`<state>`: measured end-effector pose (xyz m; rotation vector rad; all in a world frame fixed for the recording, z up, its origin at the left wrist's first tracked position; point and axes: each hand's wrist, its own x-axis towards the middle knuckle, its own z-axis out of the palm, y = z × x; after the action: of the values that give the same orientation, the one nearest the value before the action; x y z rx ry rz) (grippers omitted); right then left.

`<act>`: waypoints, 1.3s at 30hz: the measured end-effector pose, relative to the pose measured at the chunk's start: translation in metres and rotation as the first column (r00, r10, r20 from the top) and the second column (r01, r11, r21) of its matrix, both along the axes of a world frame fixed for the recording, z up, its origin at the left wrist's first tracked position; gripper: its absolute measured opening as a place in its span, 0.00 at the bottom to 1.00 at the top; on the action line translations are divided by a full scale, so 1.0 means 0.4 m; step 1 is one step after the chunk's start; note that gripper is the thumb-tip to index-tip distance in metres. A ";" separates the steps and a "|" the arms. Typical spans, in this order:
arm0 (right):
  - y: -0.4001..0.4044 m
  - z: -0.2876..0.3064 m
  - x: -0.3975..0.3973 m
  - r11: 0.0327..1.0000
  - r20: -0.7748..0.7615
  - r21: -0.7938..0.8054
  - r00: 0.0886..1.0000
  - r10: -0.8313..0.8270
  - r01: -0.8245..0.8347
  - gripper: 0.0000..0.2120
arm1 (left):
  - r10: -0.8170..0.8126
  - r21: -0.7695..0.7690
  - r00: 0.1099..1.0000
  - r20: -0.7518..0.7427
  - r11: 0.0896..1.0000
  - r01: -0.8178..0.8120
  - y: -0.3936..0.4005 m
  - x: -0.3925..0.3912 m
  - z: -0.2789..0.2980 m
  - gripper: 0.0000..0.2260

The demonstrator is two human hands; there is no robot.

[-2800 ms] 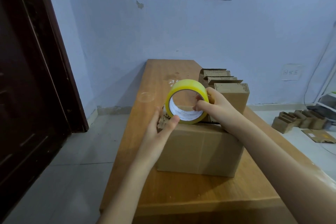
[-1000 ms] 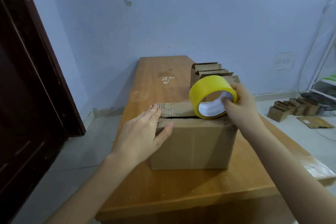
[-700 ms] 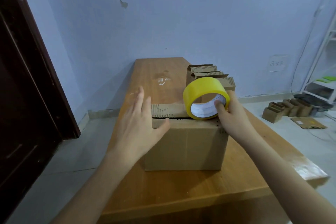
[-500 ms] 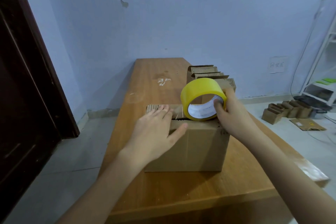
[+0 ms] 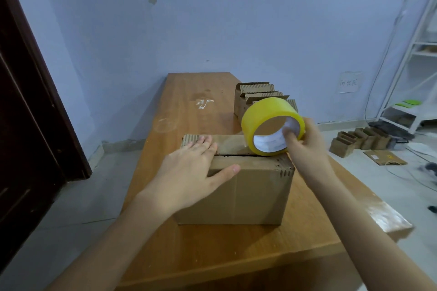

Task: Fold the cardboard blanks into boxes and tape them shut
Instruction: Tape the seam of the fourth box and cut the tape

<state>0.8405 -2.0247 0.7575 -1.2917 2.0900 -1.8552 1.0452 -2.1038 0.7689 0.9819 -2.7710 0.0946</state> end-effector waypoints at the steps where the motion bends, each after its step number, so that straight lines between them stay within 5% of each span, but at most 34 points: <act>1: -0.003 -0.002 -0.006 0.997 0.033 0.064 0.999 0.031 -0.033 0.06 | 0.009 -0.001 1.000 0.003 1.000 -0.009 0.000 -0.002 0.000 0.41; 8: -0.002 0.046 -0.015 0.966 0.116 0.171 0.978 0.174 -0.192 0.16 | 0.057 -0.056 0.998 -0.025 0.997 -0.058 0.005 0.003 -0.010 0.43; 14: -0.014 0.019 -0.016 0.997 0.259 -0.079 0.966 0.002 0.019 0.04 | 0.061 -0.044 0.998 -0.031 0.997 -0.062 -0.003 0.032 -0.014 0.44; 17: -0.004 0.009 -0.033 0.996 0.191 -0.058 0.980 -0.062 0.074 0.03 | 0.041 -0.049 0.999 -0.007 0.998 -0.041 -0.012 0.041 -0.009 0.44; 23: 0.012 0.014 -0.035 0.999 0.511 -0.046 0.858 0.044 -0.024 0.11 | 0.020 -0.063 1.000 -0.022 0.998 -0.021 -0.010 0.048 -0.013 0.47; 28: 0.043 0.041 -0.054 0.998 0.144 0.053 0.989 -0.036 0.029 0.09 | 0.025 -0.040 1.000 -0.013 0.999 -0.026 -0.005 0.047 -0.006 0.47; 39: 0.074 0.086 -0.075 0.978 -0.291 0.202 0.957 0.006 0.055 0.05 | 0.001 -0.014 1.000 -0.020 1.000 -0.001 0.009 0.054 0.007 0.43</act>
<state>0.8107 -1.9951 0.7917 -1.5686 2.3735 -1.4775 1.0669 -2.1000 0.7719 0.9757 -2.7484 0.1035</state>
